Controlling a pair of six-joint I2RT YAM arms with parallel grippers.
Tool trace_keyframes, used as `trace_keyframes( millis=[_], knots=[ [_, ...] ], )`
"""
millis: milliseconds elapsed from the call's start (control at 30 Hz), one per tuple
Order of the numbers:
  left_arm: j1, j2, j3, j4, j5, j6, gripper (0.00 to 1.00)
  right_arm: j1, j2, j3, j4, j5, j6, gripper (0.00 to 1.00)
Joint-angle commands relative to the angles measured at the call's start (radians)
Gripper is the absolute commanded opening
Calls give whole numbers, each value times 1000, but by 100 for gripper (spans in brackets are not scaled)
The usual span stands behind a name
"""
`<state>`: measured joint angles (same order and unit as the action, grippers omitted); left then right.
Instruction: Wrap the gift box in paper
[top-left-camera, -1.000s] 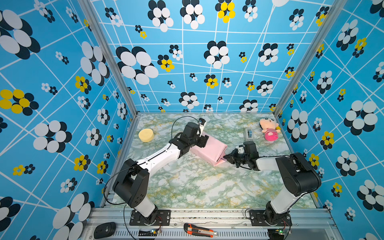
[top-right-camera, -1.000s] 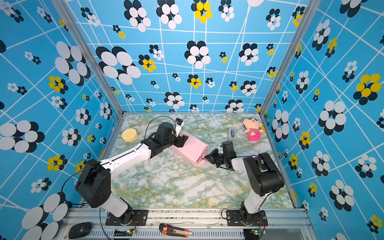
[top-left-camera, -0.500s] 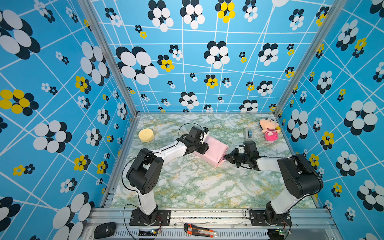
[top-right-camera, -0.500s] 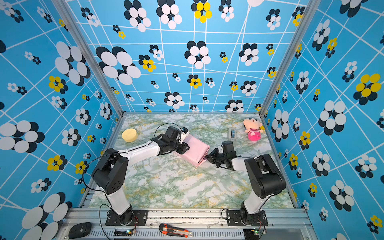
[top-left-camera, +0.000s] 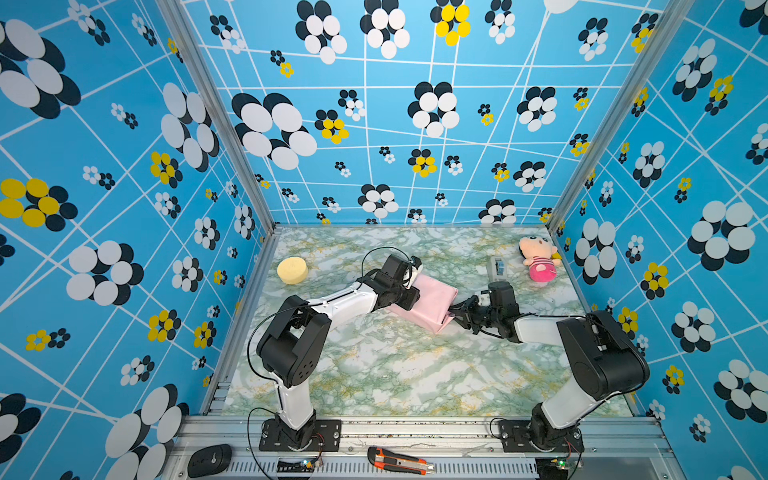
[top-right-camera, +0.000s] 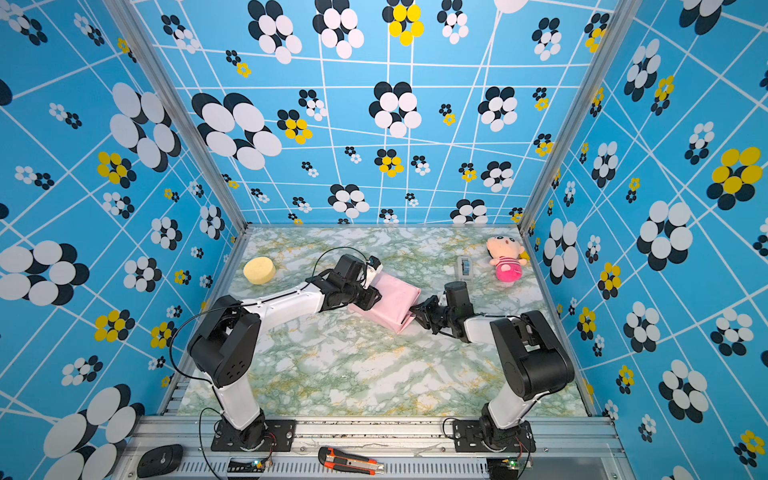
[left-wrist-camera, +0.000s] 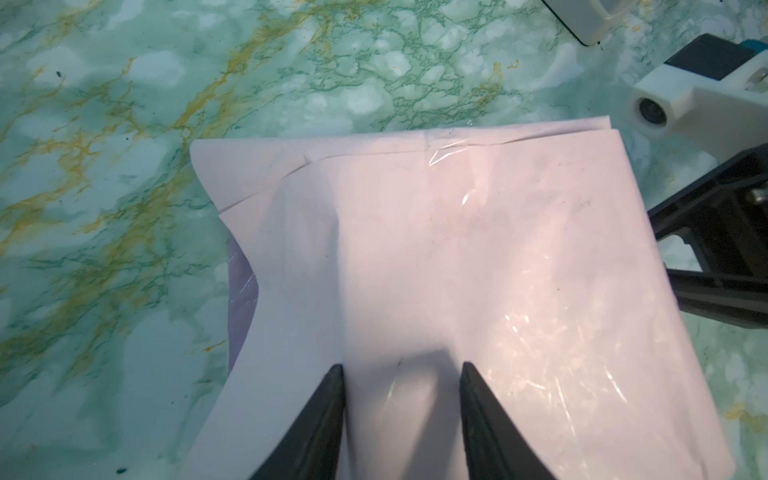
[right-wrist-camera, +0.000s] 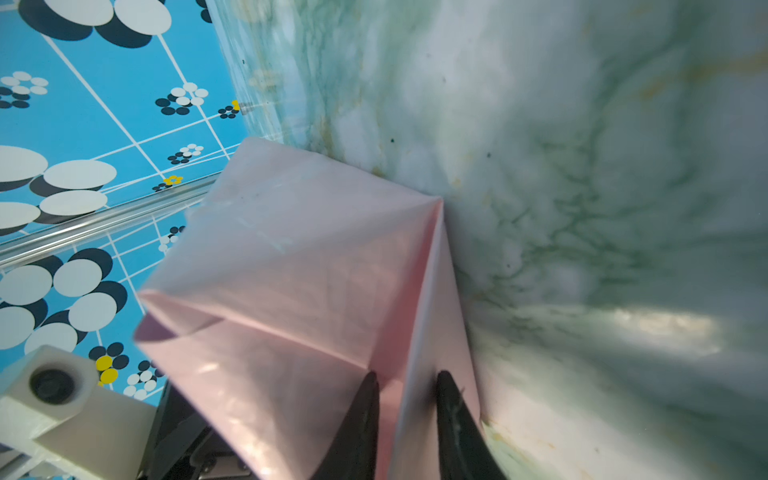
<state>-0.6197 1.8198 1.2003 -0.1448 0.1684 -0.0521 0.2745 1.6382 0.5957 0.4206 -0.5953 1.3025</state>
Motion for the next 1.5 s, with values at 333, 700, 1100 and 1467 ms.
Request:
trace_keyframes(
  millis=[333,700,1100,1467],
  knots=[
    [-20,29,3,10,10,49,46,-21,6,61,-86,-17,-94,23],
    [-52,-13,-3,49,-5,132,58,-14,-33,42,-101,-1,-67,4],
    [-255,-162,-89,165,-241,504,90,7,-25,20,-64,12,-33,2],
    [-398,-19,-175,391,-482,607,94,11,-9,-4,5,-2,7,2]
  ],
)
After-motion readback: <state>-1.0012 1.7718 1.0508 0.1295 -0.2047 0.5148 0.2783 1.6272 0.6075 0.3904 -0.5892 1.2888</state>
